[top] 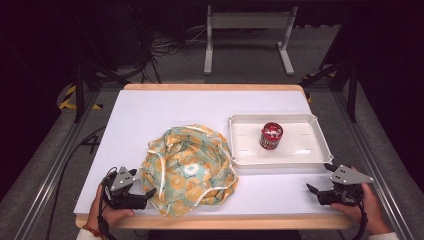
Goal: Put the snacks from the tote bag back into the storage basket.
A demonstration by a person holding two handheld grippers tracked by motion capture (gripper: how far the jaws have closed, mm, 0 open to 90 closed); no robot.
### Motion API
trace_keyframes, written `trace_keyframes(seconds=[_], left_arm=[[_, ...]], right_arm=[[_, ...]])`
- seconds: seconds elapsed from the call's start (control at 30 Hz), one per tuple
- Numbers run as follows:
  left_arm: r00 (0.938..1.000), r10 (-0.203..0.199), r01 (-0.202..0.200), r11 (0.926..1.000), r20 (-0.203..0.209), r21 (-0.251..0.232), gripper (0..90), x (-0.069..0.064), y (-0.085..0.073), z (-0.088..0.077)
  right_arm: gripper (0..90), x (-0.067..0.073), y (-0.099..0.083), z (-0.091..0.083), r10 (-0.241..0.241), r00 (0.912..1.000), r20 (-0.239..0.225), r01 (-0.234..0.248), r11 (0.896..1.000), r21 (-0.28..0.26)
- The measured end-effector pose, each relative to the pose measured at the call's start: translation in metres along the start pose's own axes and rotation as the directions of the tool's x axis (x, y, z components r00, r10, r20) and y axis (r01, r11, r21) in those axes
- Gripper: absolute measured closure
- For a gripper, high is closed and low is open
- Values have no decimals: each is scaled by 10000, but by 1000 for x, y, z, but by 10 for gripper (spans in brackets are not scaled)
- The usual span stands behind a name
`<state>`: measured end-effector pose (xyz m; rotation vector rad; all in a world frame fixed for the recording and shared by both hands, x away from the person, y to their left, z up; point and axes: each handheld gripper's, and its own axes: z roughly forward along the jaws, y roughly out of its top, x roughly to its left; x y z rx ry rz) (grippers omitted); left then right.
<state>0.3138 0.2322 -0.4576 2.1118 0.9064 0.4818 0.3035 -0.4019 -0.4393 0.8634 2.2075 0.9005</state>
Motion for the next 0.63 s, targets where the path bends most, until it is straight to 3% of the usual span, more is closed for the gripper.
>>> trace_keyframes(seconds=[0.3, 0.63], left_arm=[[10000, -6, 6, 10000, -81, 30, 68, 0, 1, 0], [9998, -69, 68, 9999, -162, -76, 72, 1, 3, 0]], right_arm=[[91, -1, 0, 2, 7, 10000, -44, -7, 10000, 56], [93, 0, 2, 0, 89, 9997, -234, -95, 9996, -248]])
